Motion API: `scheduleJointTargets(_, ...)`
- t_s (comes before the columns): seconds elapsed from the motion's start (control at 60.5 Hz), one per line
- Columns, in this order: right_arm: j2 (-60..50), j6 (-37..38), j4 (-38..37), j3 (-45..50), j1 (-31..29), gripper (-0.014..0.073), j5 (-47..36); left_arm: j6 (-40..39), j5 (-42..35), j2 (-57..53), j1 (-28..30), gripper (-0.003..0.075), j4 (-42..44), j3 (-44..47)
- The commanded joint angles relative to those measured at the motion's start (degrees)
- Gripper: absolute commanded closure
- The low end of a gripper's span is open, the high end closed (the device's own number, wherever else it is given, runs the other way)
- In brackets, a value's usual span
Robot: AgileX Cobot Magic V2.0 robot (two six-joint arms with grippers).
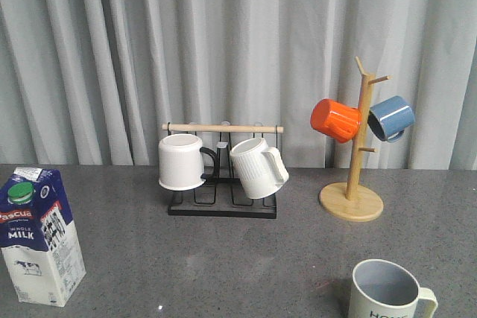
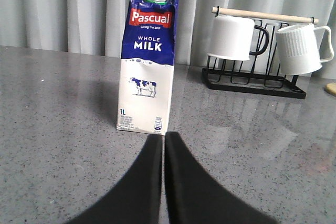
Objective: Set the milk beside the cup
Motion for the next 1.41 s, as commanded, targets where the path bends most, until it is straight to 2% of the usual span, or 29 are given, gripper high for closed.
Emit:
scheduleJointTargets(0.0, 0.26, -0.10, -0.92, 0.51, -0.21, 0.0596, -4.60, -0.55, -5.18, -0.76, 0.09, 0.0727, -0.70, 1.01)
scheduleJointTargets(0.099, 0.26, -0.10, -0.92, 0.51, -0.21, 0.0596, -4.60, -0.80, -6.89, -0.76, 0.09, 0.0727, -1.43, 1.01)
scheduleJointTargets(0.232, 0.26, 0.13, -0.49, 0.51, -0.21, 0.0596, -5.58, -5.85, -8.72, -0.76, 0.04, 0.0727, -8.29, 1.01)
scheduleJointTargets(0.364, 0.26, 4.19, 4.93, 0.40, -0.21, 0.0596, -7.10, -9.60, -9.59, -0.76, 0.04, 0.0727, -15.18, 1.01)
scheduleJointTargets(0.579, 0.26, 6.62, 6.43, 0.40, -0.17, 0.0567, -2.24, -9.55, -9.73, -0.76, 0.04, 0.0713, -19.75, 0.97)
scheduleJointTargets(0.711, 0.26, 8.02, 6.43, 0.40, -0.09, 0.0446, -2.82, -9.55, -9.73, -0.76, 0.04, 0.0671, -23.30, 0.97)
scheduleJointTargets(0.893, 0.26, 9.23, 6.87, 0.40, -0.09, 0.0174, -4.91, -9.60, -9.86, -0.76, 0.04, 0.0558, -31.30, 0.97)
scheduleJointTargets(0.959, 0.26, 10.03, 6.87, 0.40, -0.09, 0.0124, -7.49, -11.30, -12.20, -0.76, 0.04, 0.0524, -35.49, 0.97)
scheduleJointTargets(1.059, 0.26, 10.63, 6.87, -0.03, -0.09, 0.0113, -11.39, -12.50, -15.53, -0.76, 0.04, 0.0500, -39.82, 0.97)
scheduleJointTargets(1.125, 0.26, 10.56, 6.62, -2.25, -0.09, 0.0120, -9.96, -11.74, -16.02, -0.76, -0.06, 0.0500, -38.62, 0.00)
scheduleJointTargets(1.175, 0.33, 9.98, 5.03, -5.59, -0.09, 0.0125, -5.32, -10.42, -13.68, -0.76, -0.06, 0.0498, -35.76, -2.06)
scheduleJointTargets(1.29, 3.43, 9.93, 0.00, -16.23, -0.09, 0.0131, 11.02, -4.66, -3.04, 0.28, -0.06, 0.0493, -24.13, -11.32)
scheduleJointTargets(1.39, 9.33, 9.60, -2.40, -25.31, -0.09, 0.0131, 18.93, -4.23, 3.90, 4.64, -0.06, 0.0489, -17.13, -18.66)
